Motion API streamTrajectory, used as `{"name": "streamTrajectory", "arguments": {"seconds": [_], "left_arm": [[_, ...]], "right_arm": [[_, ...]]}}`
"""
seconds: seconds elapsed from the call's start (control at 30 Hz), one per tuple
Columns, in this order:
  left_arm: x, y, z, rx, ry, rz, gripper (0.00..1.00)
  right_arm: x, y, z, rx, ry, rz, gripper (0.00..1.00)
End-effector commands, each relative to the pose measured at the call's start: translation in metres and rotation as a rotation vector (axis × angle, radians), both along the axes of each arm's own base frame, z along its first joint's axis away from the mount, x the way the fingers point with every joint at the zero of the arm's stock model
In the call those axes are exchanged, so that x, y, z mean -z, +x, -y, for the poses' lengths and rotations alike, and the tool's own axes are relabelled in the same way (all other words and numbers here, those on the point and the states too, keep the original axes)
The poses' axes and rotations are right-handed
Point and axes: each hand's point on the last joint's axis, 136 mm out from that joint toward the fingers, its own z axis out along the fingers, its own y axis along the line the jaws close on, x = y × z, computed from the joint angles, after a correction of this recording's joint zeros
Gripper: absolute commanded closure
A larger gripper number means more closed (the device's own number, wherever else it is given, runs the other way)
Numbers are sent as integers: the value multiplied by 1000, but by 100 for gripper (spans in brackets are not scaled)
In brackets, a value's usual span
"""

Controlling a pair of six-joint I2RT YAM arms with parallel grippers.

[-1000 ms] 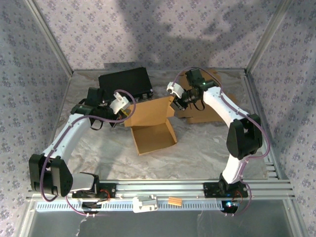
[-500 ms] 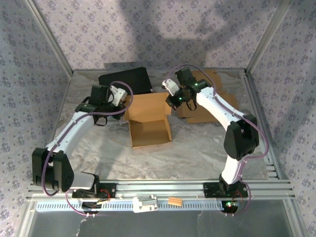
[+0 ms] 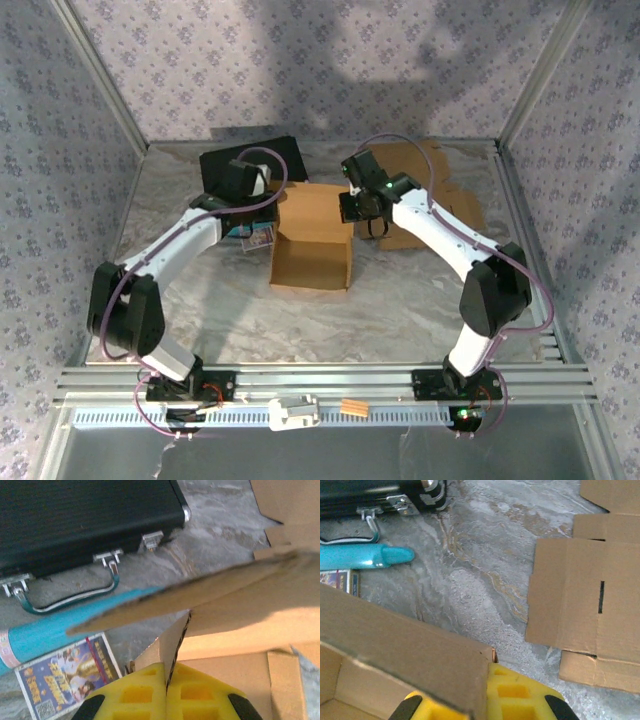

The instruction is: Fold the paper box

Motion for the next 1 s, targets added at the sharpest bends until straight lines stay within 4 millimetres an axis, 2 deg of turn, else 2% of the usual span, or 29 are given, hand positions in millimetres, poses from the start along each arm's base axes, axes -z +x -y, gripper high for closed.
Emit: {"name": "streamTrajectory", "arguments": {"seconds": [0.0, 0.13, 0.27, 0.37, 0.53, 0.63, 0.73, 0.8, 0.97], "left_arm": [[-12, 13, 24, -19, -48, 6, 100], [-7, 21, 31, 14, -35, 12, 100], [-8, 21, 39, 61, -52, 27, 100], [-6, 19, 43, 79, -71, 22, 100], [-2, 15, 50, 64, -115, 12, 100], [-7, 12, 59, 66, -130, 67, 100], [-12, 9, 71, 88, -140, 152, 100], [-7, 7, 74, 91, -146, 173, 100], [8, 1, 76, 90, -152, 178, 100]], "right_arm": [[-15, 8, -5, 83, 28, 53, 100], [-17, 23, 1, 86, -3, 105, 100], [-25, 43, 9, 92, 10, 164, 100], [-23, 53, 13, 110, 25, 152, 100], [-11, 54, 7, 143, 40, 139, 100], [-5, 55, 8, 187, 67, 176, 100], [-9, 57, 12, 214, 109, 234, 100], [-10, 58, 12, 219, 132, 256, 100], [7, 51, 12, 219, 138, 228, 100]]}}
